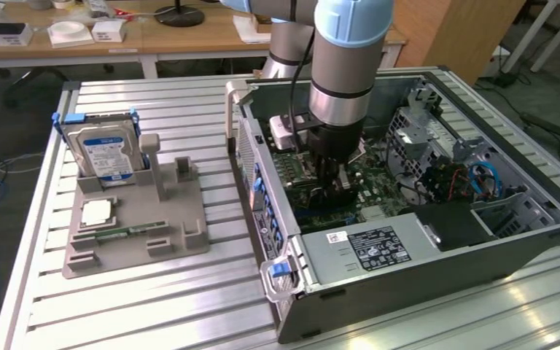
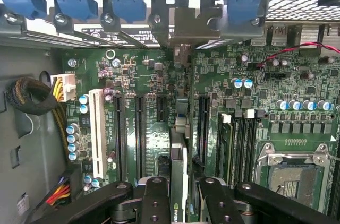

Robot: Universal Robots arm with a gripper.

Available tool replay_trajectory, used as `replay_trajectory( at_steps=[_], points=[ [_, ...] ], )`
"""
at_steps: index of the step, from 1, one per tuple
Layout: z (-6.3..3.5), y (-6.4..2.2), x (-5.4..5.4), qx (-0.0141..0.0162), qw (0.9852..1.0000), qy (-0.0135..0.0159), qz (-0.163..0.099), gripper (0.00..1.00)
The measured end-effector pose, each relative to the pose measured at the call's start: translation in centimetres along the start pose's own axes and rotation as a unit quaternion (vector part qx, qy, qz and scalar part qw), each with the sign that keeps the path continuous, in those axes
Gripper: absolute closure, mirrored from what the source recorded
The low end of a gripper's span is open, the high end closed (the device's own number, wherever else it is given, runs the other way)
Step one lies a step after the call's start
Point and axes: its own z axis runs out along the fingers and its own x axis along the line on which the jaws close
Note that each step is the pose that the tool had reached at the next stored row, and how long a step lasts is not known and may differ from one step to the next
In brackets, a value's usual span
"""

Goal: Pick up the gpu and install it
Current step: 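Insert the gpu into the slot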

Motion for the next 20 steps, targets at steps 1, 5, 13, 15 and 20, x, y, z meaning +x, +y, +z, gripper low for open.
replay_trajectory(
  at_steps=[1, 5, 13, 15, 20],
  points=[
    [0.00, 0.00, 0.0, 0.0000, 1.0000, 0.0000, 0.000, 0.74],
    [0.01, 0.00, 0.0, 0.0000, 1.0000, -0.0001, 0.000, 0.74],
    [-0.09, 0.00, 0.0, 0.0003, 1.0000, -0.0012, 0.000, 0.73],
    [-0.38, -0.04, 0.0, 0.0001, 1.0000, -0.0008, 0.000, 0.67],
    [-1.31, -0.15, 0.0, 0.0008, 1.0000, -0.0008, 0.000, 0.61]
  ],
)
